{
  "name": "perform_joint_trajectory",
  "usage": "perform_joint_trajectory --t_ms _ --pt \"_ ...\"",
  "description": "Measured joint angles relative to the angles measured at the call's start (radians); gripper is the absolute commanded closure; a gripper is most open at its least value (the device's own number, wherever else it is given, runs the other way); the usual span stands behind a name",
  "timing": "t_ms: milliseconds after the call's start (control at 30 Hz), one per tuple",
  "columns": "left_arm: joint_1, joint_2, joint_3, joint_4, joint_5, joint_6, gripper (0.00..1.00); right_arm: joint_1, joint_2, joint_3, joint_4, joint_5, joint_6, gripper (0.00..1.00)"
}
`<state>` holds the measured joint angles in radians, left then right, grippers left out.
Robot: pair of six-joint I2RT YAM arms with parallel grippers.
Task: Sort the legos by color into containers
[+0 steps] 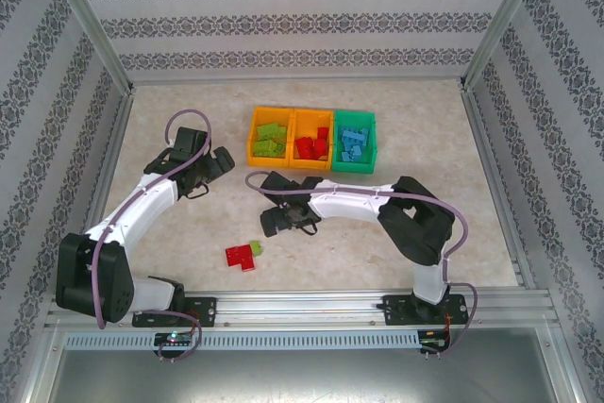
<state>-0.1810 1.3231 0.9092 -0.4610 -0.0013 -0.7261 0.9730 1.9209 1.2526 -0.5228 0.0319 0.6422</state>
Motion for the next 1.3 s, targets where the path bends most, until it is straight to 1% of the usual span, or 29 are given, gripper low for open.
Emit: perform_joint_trajectory --t_ms 67,100,200,267,433,567,667,767,833,1000,1133,1300 --pt "0.0 -0.003 0.0 0.0 -0.001 0.004 0.0 0.0 0.022 0.019 -0.016 0.013 0.002 0.1" --pt "0.0 -0.005 -0.001 0.0 -0.002 0.005 0.0 0.0 0.027 0.028 -0.028 0.018 0.003 0.16" --pt "0.0 -0.011 -0.001 0.0 -0.004 0.011 0.0 -0.002 0.034 0.035 -0.033 0.033 0.004 0.38" --pt "0.0 -0.012 -0.001 0.0 -0.006 0.012 0.0 -0.003 0.031 0.035 -0.035 0.039 0.012 0.44" --pt "0.0 -0.012 -0.001 0.0 -0.008 0.012 0.0 -0.014 0.018 0.022 -0.035 0.058 0.017 0.44" --pt "0.0 -0.011 -0.002 0.0 -0.007 0.012 0.0 -0.058 -0.054 -0.035 -0.041 0.074 0.008 0.43" --pt "0.0 -0.011 -0.015 0.002 -0.006 0.011 0.0 -0.132 -0.142 -0.051 -0.042 0.081 -0.012 0.43" --pt "0.0 -0.01 -0.047 0.002 0.003 0.01 0.0 -0.247 -0.22 -0.047 -0.023 0.08 -0.043 0.42" --pt "0.0 -0.009 -0.063 0.002 0.015 0.008 0.0 -0.333 -0.237 -0.022 -0.017 0.08 -0.069 0.41" --pt "0.0 -0.009 -0.093 0.0 0.039 0.002 0.0 -0.512 -0.178 0.101 -0.014 0.056 -0.129 0.41" --pt "-0.005 -0.009 -0.108 0.0 0.048 -0.009 0.0 -0.589 -0.074 0.225 -0.021 0.026 -0.154 0.4" --pt "-0.021 -0.004 -0.118 -0.003 0.049 -0.026 0.0 -0.642 0.06 0.359 -0.035 -0.003 -0.163 0.39"
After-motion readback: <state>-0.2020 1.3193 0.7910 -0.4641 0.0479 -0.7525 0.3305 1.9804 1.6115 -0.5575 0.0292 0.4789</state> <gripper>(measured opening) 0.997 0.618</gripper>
